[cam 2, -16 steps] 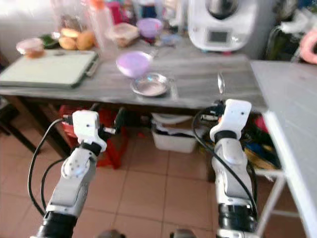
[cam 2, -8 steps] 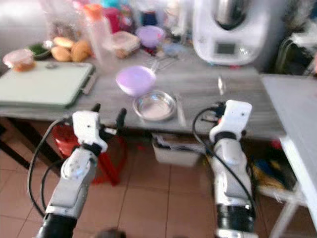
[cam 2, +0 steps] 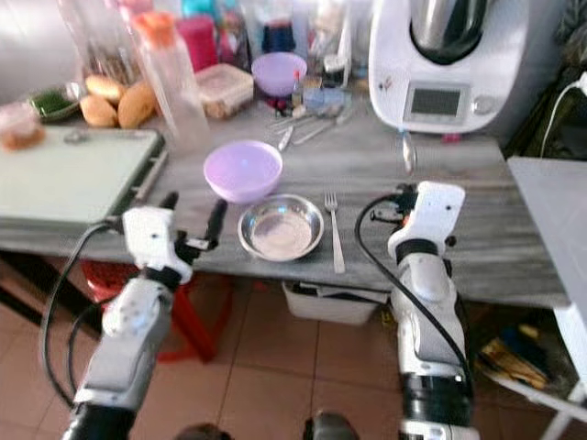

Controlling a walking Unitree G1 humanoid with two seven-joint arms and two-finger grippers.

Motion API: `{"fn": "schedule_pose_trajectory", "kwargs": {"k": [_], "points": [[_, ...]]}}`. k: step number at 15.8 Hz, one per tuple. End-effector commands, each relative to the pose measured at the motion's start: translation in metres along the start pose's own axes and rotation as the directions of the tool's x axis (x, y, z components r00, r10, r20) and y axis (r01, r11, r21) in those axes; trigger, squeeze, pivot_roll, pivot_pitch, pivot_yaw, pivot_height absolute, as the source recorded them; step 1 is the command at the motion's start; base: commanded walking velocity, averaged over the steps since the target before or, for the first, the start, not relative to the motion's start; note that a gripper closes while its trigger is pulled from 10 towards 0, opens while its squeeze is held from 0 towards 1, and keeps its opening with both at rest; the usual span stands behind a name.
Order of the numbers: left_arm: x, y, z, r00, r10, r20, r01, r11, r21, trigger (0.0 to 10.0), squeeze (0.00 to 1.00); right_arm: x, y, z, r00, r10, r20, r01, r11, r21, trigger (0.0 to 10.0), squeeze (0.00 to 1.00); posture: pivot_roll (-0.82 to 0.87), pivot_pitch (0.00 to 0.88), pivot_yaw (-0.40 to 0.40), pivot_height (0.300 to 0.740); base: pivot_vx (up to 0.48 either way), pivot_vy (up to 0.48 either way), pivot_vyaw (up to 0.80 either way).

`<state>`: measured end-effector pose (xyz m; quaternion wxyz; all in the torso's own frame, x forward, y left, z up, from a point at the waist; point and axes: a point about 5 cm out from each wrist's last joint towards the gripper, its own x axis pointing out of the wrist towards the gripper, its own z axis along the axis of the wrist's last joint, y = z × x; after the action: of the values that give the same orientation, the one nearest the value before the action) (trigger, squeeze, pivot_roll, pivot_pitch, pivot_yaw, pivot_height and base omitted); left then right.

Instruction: Setting the table

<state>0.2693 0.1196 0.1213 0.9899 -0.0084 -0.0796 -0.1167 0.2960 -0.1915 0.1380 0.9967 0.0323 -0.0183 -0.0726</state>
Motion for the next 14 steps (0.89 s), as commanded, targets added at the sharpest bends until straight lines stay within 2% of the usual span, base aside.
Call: {"fn": "schedule_pose_trajectory", "kwargs": {"k": [1, 3, 6, 7, 10, 14], "points": [[-0.009, 0.007, -0.001, 1.000, -0.006, -0.018, 0.007, 1.000, 0.015, 10.0, 0.00, 0.001, 0.009, 0.005, 0.999, 0.028, 0.023, -0.029, 1.000, 0.011, 10.0, 0.00, -0.01, 0.000, 0.027, 0.740, 0.000, 0.000, 0.00], [-0.016, 0.010, -0.002, 0.999, -0.018, -0.033, 0.019, 1.000, 0.025, 10.0, 0.00, 0.002, 0.007, 0.005, 0.999, 0.026, 0.022, -0.026, 1.000, 0.011, 10.0, 0.00, -0.01, 0.000, 0.030, 0.740, 0.000, 0.000, 0.00], [-0.025, 0.018, -0.005, 0.997, -0.023, -0.067, 0.027, 0.998, 0.059, 10.0, 0.00, 0.006, -0.004, 0.003, 1.000, -0.019, -0.011, 0.020, 0.998, 0.065, 10.0, 0.00, 0.00, 0.000, 0.038, 0.740, 0.000, 0.000, 0.00], [-0.029, 0.021, -0.004, 0.995, -0.037, -0.089, 0.042, 0.997, 0.058, 10.0, 0.00, 0.008, -0.013, -0.001, 0.998, -0.050, -0.049, 0.055, 0.993, 0.102, 10.0, 0.00, 0.01, 0.000, 0.047, 0.740, 0.000, 0.000, 0.00], [-0.033, 0.025, -0.004, 0.993, -0.044, -0.108, 0.051, 0.997, 0.066, 10.0, 0.00, 0.005, -0.023, -0.008, 0.992, -0.074, -0.098, 0.086, 0.989, 0.124, 10.0, 0.00, 0.01, 0.000, 0.057, 0.740, 0.000, 0.000, 0.00], [-0.039, 0.029, -0.003, 0.990, -0.057, -0.133, 0.067, 0.995, 0.075, 10.0, 0.00, 0.004, -0.029, -0.020, 0.977, -0.047, -0.208, 0.091, 0.974, 0.206, 10.0, 0.00, 0.02, 0.023, 0.070, 0.740, 0.000, 0.000, 0.00]]}}
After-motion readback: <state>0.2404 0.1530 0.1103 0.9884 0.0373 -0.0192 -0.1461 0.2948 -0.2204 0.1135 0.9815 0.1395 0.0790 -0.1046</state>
